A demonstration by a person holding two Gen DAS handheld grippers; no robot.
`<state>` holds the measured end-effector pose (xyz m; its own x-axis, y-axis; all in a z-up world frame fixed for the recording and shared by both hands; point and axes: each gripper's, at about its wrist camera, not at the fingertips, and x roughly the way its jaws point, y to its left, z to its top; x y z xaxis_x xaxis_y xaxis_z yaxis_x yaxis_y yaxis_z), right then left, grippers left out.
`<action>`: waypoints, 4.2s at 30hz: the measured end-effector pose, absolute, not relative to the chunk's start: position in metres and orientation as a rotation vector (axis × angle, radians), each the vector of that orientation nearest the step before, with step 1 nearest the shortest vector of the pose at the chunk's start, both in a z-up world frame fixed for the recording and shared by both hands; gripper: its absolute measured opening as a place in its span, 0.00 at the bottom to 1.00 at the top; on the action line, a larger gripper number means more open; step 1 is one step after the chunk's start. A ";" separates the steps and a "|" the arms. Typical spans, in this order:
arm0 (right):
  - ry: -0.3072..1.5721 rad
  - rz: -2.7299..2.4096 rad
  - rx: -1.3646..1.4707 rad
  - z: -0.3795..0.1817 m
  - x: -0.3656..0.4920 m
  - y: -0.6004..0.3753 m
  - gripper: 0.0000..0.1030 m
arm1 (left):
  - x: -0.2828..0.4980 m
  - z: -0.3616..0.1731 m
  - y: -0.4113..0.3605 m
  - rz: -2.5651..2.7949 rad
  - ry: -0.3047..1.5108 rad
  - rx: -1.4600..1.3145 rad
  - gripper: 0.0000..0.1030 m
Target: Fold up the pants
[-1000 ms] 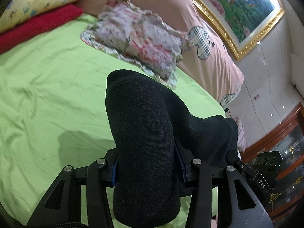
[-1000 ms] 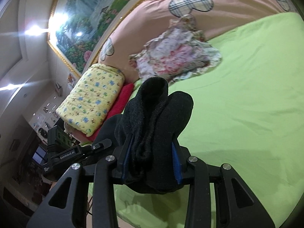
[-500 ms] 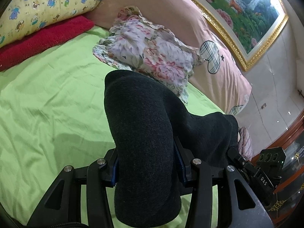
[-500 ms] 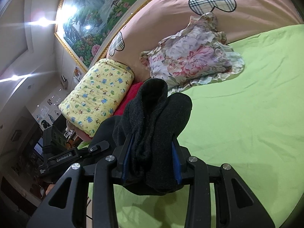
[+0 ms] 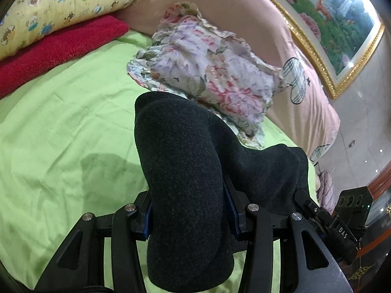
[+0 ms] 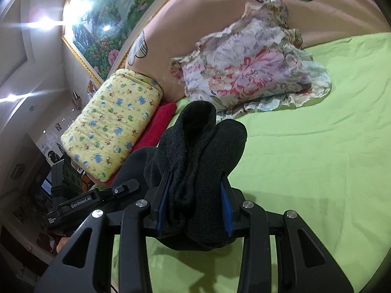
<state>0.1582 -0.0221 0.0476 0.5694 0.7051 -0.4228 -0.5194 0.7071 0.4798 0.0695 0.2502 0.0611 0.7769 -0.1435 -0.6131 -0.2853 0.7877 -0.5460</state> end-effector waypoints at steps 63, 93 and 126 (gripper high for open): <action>0.420 0.615 -0.107 -0.019 0.086 -0.008 0.80 | 0.017 -0.006 0.181 0.270 0.618 -0.187 0.97; 0.504 0.593 -0.145 -0.029 0.093 0.003 0.84 | 0.030 -0.014 0.178 0.269 0.735 -0.137 0.99; 0.551 0.621 -0.164 -0.013 0.097 0.016 0.85 | 0.024 0.002 0.184 0.334 0.809 -0.172 0.99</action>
